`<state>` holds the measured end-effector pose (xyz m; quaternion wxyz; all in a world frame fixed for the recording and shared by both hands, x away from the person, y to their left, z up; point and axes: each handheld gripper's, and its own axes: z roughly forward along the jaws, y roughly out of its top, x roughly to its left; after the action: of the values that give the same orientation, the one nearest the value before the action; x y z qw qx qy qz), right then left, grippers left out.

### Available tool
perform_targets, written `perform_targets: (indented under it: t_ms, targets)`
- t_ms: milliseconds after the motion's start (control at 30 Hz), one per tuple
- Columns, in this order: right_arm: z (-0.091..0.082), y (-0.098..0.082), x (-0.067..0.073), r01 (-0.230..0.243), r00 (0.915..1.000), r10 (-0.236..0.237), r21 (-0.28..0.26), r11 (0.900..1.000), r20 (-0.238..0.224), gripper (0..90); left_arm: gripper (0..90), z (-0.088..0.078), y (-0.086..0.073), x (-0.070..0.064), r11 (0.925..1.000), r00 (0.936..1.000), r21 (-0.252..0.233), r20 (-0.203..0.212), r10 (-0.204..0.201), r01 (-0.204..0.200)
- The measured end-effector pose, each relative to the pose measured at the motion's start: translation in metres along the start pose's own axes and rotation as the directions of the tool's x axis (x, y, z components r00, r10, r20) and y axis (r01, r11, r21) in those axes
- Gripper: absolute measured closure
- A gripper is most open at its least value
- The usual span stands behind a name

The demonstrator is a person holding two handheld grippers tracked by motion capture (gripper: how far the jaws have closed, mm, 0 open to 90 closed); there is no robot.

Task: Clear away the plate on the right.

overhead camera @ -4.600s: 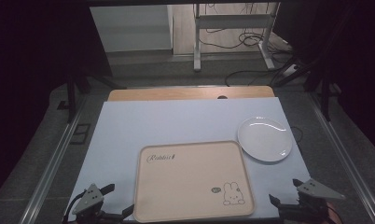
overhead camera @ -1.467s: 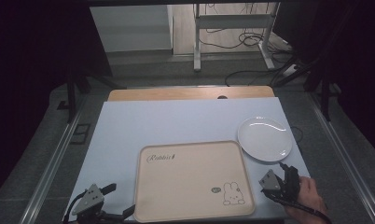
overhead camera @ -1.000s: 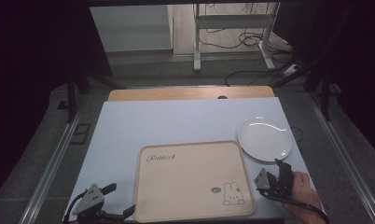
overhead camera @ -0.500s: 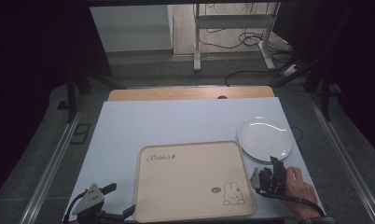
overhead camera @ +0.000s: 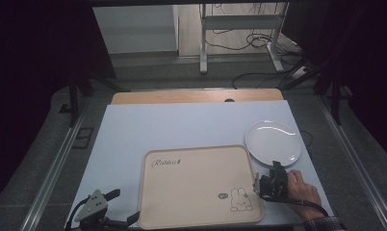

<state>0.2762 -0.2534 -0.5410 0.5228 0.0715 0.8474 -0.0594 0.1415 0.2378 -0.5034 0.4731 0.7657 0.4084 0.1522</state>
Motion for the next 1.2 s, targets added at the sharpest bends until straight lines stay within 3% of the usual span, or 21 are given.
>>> perform_targets:
  t_ms: [200,800,900,1200]
  targets:
    - [0.008,0.002,0.001,0.039,0.9992,-0.038,0.017,0.999,-0.006,65.5,0.0,0.0,0.0,0.0,1.0,1.0,0.001,0.0,0.001,-0.001]
    - [0.028,0.006,0.002,0.079,0.9968,-0.079,0.031,0.996,0.009,81.3,0.0,0.001,0.0,-0.001,0.9999,1.0,0.007,-0.002,0.009,-0.009]
    - [0.029,0.007,0.003,0.079,0.9968,-0.079,0.031,0.996,0.01,85.4,0.0,0.001,0.0,-0.001,0.9999,0.9999,0.007,-0.002,0.01,-0.01]
    - [0.028,0.006,0.003,0.064,0.9976,-0.065,0.042,0.997,0.024,86.7,0.0,0.001,0.001,-0.001,0.9999,0.9999,0.008,-0.003,0.014,-0.014]
